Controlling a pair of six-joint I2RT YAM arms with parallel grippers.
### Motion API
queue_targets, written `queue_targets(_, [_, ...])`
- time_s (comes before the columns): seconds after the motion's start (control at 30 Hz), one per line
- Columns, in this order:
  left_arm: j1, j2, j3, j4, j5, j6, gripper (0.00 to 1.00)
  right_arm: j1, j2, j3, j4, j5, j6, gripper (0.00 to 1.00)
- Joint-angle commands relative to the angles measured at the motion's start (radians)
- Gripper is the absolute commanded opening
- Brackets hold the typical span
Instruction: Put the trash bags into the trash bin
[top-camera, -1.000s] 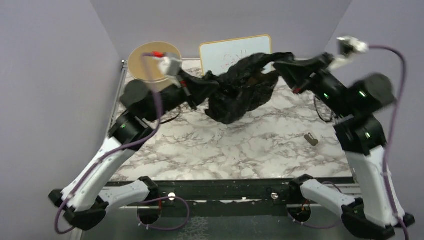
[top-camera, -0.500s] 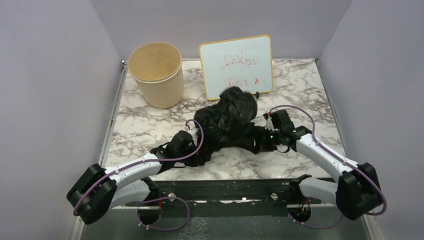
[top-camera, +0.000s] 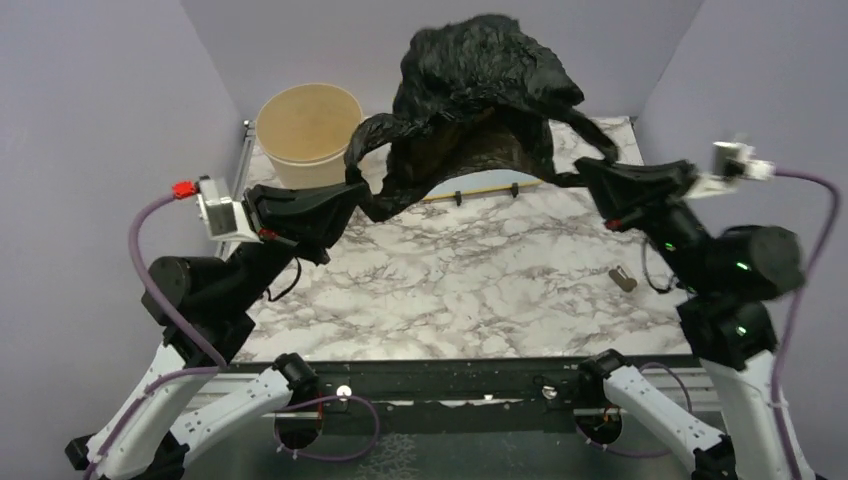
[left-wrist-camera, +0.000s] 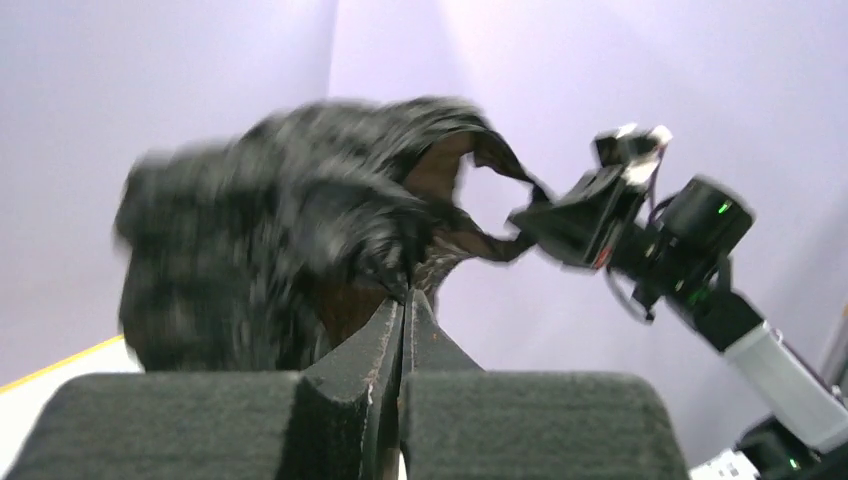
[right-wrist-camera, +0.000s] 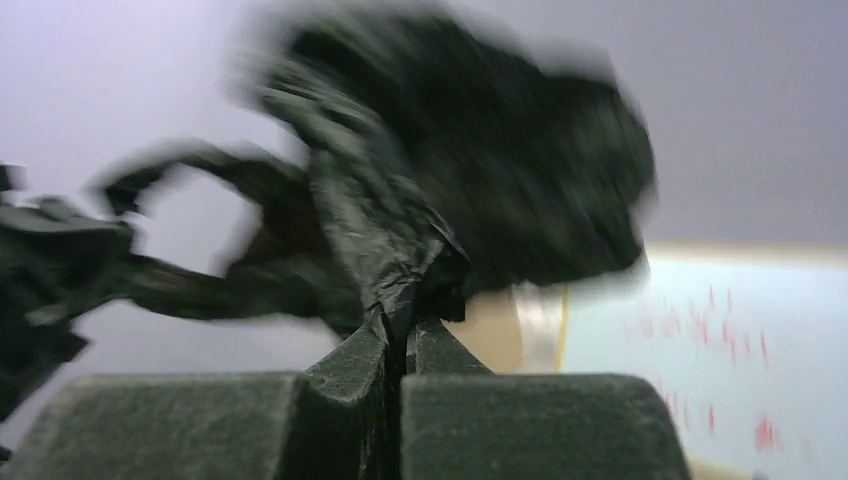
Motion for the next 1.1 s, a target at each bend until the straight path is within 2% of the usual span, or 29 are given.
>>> queue_targets(0.0, [-0.001,-0.025,-0.382,-0.192,-0.239,-0.073,0.00,-0.002,0.149,-0.388,-0.328,0.147,0.064,0.01])
queue_targets(0.07, [-0.002,0.024,-0.574,-0.242,-0.135,-0.194,0.00,-0.002,0.257,-0.536,-0.395,0.016,0.087,0.01])
queue_targets(0.13, [-0.016,0.089,-0.758,-0.170,-0.033,-0.331,0.00,-0.002,0.305,-0.658,-0.332,-0.157,0.109,0.01])
queue_targets(0.2, [-0.056,0.104,-0.877,-0.013,-0.031,-0.415,0.00,-0.002,0.247,-0.673,-0.284,-0.150,0.125,0.01])
queue_targets(0.23, [-0.066,0.090,-0.880,0.001,-0.048,-0.420,0.00,-0.002,0.215,-0.641,-0.278,-0.114,0.124,0.01])
queue_targets(0.4, [-0.074,0.012,-0.634,-0.116,-0.179,-0.220,0.00,-0.002,0.179,-0.333,-0.299,-0.015,0.057,0.01])
queue_targets(0.5, [-0.074,0.029,-0.478,-0.209,-0.225,-0.149,0.00,-0.002,0.174,-0.262,-0.295,-0.005,0.054,0.01])
queue_targets(0.6, [-0.074,0.013,-0.409,-0.224,-0.223,-0.137,0.00,-0.001,0.141,-0.283,-0.269,-0.009,0.066,0.01])
queue_targets(0.83, [-0.074,-0.029,-0.387,-0.243,-0.283,-0.168,0.01,-0.002,0.111,-0.366,-0.251,-0.042,0.087,0.01])
queue_targets(1.07, [-0.074,0.058,-0.367,-0.337,-0.301,-0.173,0.03,-0.002,0.159,-0.385,-0.242,-0.062,0.091,0.01])
